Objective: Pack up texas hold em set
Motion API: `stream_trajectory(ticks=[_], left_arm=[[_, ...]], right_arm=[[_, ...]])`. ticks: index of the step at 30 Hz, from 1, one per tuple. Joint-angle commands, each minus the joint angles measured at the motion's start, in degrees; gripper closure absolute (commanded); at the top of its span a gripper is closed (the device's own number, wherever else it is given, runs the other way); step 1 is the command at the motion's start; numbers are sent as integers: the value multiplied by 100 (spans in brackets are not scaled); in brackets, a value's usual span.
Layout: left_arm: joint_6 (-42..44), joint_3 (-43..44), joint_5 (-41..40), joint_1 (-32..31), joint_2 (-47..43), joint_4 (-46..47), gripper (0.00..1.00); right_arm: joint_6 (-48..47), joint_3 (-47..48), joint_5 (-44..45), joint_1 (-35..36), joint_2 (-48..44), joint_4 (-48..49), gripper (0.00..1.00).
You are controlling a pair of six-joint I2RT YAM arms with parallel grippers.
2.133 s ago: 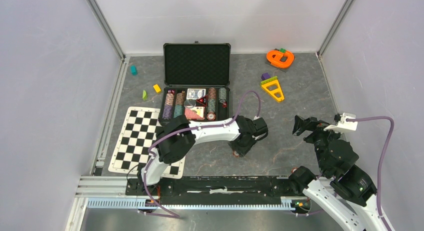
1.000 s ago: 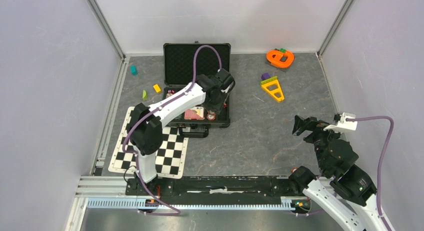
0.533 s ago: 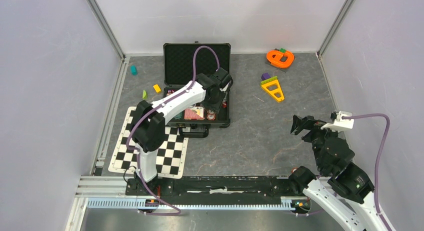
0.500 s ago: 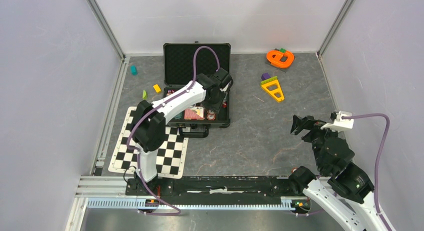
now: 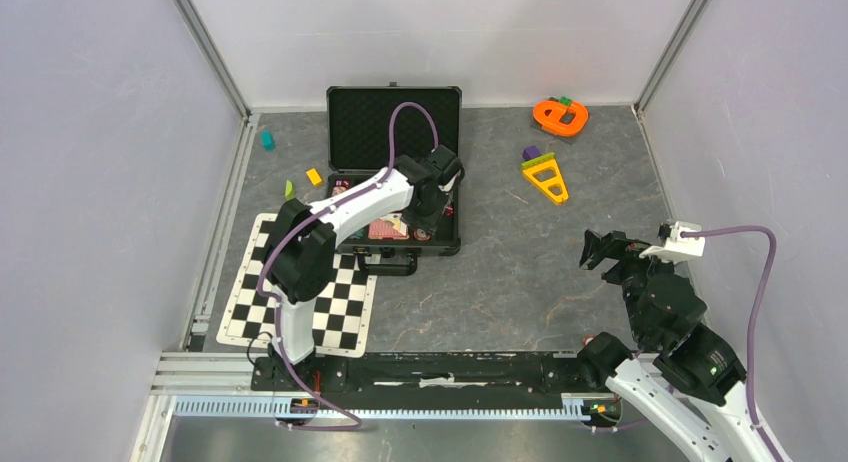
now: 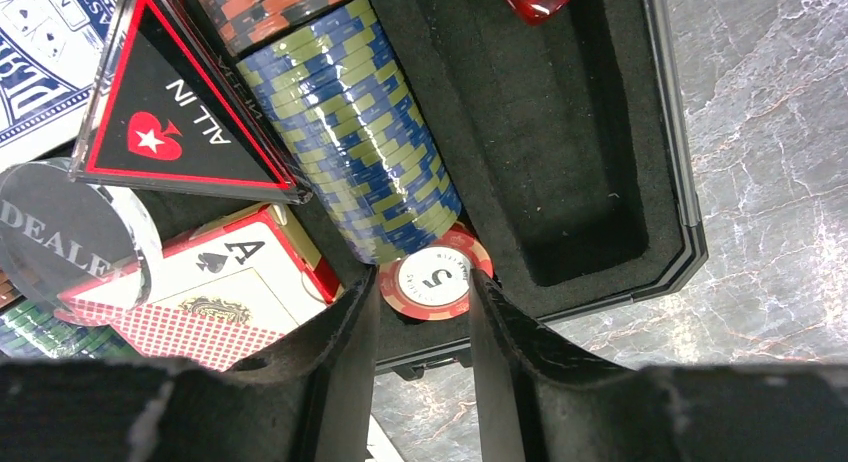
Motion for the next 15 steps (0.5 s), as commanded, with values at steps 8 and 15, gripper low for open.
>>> stream_trajectory(ticks=[8,15], left_arm=[[20,-141,-169,21,-319,191,22],[-24,-564,-235,21,-1263,509,0]], right_arm=[[-60,-118,-82,29,191,309,2],[-163,-49,-684,28,944,391,1]])
